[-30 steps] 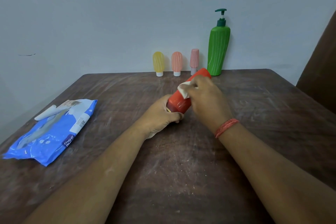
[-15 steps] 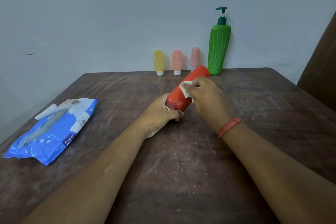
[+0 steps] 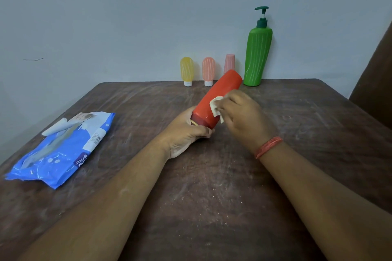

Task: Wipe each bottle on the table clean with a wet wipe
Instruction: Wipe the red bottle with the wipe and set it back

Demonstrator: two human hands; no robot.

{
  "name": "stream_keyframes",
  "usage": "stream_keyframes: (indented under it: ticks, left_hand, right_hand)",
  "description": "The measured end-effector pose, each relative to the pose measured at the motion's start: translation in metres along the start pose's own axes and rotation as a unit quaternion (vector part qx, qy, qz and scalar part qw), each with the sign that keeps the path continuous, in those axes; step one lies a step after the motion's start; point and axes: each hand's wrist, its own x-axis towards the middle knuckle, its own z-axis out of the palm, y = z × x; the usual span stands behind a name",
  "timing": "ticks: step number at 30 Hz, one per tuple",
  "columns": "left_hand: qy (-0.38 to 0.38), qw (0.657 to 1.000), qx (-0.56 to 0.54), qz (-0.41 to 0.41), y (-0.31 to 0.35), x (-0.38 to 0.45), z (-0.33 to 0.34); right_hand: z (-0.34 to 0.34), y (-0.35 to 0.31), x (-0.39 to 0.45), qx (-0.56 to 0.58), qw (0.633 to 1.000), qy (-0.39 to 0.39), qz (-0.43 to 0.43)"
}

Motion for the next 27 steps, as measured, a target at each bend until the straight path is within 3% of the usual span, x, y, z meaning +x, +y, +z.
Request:
stream_keyframes:
  ticks: [3, 7, 11, 14, 18, 21, 25, 27]
  left_hand:
    - [-0.015, 1.000, -0.008, 0.009, 0.000, -0.001, 0.000]
    - [-0.002, 1.000, -0.006, -0.002, 0.000, -0.001, 0.000]
    - [-0.013, 1.000, 0.002, 0.008, 0.001, -0.002, 0.000]
    - [-0.014, 1.000, -0.004, 0.005, 0.002, -0.002, 0.000]
    - [-0.014, 1.000, -0.025, 0.012, 0.002, -0.002, -0.002]
    - [-0.015, 0.999, -0.049, 0.018, 0.002, -0.002, -0.004]
    - [-0.013, 0.998, -0.056, 0.021, 0.003, -0.002, -0.003]
    - [-0.008, 0.998, -0.067, 0.016, 0.003, -0.002, -0.004]
  right_hand:
    - [0.007, -0.011, -0.005, 0.021, 0.995, -0.063, -0.080]
    - [0.005, -0.004, -0.005, 0.021, 1.000, 0.018, -0.001]
    - [0.007, -0.014, -0.007, 0.002, 0.995, -0.054, -0.088]
    - [0.004, -0.011, -0.004, 0.000, 0.999, -0.024, -0.048]
    - [0.004, -0.009, -0.007, -0.005, 0.995, -0.040, -0.087]
    - [0.001, -0.003, -0.007, 0.005, 0.999, -0.001, -0.039]
    - [0.004, -0.006, -0.007, -0.002, 0.995, -0.042, -0.093]
    - [0.003, 0.001, -0.004, -0.012, 0.999, 0.000, -0.035]
